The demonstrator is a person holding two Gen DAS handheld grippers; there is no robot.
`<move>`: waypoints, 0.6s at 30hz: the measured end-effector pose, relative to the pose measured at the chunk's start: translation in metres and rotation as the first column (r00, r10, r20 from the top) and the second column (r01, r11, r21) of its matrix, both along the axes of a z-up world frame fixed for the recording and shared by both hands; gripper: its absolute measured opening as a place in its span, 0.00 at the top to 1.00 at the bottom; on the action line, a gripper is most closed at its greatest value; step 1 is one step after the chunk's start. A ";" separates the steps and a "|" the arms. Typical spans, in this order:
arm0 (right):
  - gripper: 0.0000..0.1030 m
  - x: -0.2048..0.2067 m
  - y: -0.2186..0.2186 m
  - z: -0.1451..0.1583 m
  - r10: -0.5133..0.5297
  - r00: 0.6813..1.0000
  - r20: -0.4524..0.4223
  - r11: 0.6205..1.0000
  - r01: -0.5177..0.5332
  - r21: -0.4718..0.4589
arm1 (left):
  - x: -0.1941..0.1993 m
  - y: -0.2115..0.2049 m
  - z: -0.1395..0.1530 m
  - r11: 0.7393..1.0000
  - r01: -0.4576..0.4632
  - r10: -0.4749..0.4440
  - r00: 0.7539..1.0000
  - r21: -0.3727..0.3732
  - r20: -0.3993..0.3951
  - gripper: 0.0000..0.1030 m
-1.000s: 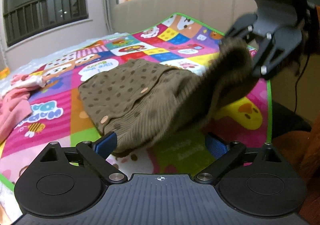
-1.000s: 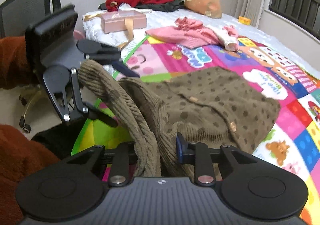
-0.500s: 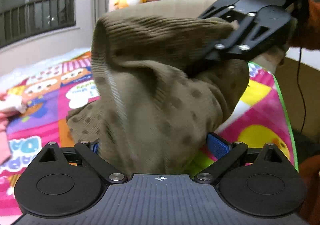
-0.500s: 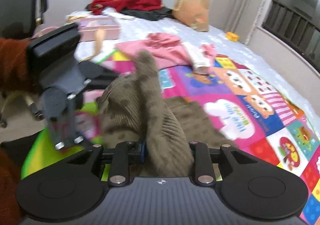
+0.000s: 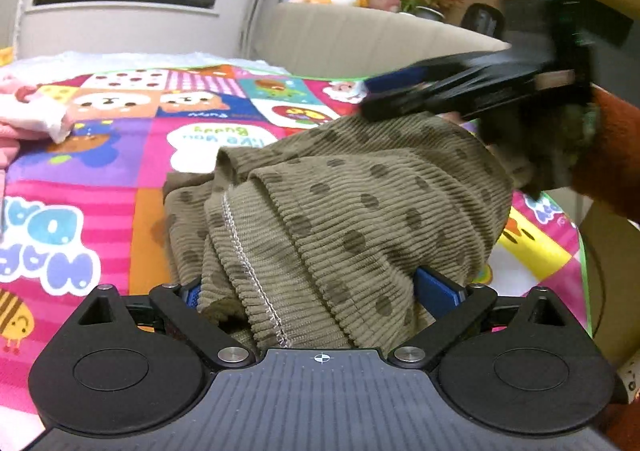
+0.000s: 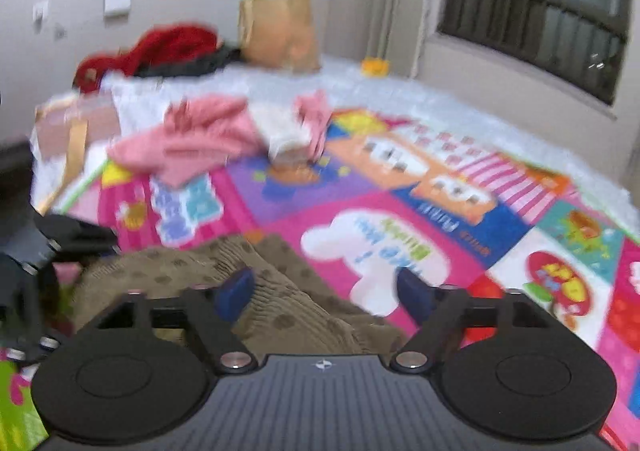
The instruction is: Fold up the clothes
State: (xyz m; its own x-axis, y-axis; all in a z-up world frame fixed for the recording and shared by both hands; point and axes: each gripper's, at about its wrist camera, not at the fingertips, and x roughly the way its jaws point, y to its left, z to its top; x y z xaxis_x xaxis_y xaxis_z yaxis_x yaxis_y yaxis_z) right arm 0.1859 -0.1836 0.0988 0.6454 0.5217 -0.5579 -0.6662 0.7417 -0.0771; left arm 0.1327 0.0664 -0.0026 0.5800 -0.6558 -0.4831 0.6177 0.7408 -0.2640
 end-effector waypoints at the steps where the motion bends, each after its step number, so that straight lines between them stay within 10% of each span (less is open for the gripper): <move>1: 0.08 -0.012 -0.010 0.008 -0.009 1.000 0.004 0.999 0.009 0.033 | 0.000 0.000 0.000 1.000 -0.004 0.004 1.000 -0.001 -0.001 0.02; 7: 0.04 -0.067 -0.033 0.002 -0.010 1.000 0.000 0.996 0.010 0.093 | 0.009 0.008 0.003 0.994 -0.054 0.049 0.998 -0.099 -0.048 0.08; 9: 0.11 -0.069 -0.029 -0.010 -0.028 1.000 -0.003 0.995 0.028 0.099 | 0.011 0.010 0.006 0.989 -0.060 0.052 0.997 -0.138 -0.056 0.15; 11: 0.45 -0.057 -0.021 -0.022 -0.059 0.997 -0.052 0.992 0.064 0.108 | 0.014 0.012 0.010 0.982 -0.066 0.055 0.996 -0.176 -0.065 0.24; 16: 0.62 -0.041 -0.009 -0.015 -0.043 0.995 0.087 0.984 0.027 0.174 | 0.019 0.029 0.029 0.955 -0.152 0.150 0.988 -0.254 -0.029 0.37; 18: 0.62 -0.027 -0.007 -0.027 -0.086 0.991 0.107 0.988 0.071 0.139 | 0.031 0.023 0.022 0.964 -0.226 0.225 0.974 -0.141 -0.020 0.37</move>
State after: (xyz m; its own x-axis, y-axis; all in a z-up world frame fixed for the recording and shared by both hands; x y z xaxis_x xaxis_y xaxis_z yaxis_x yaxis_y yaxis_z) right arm 0.1591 -0.1903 0.0721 0.7418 0.5325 -0.4077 -0.5984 0.8000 -0.0440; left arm 0.1633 0.0890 0.0196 0.7188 -0.5704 -0.3974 0.4379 0.8155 -0.3785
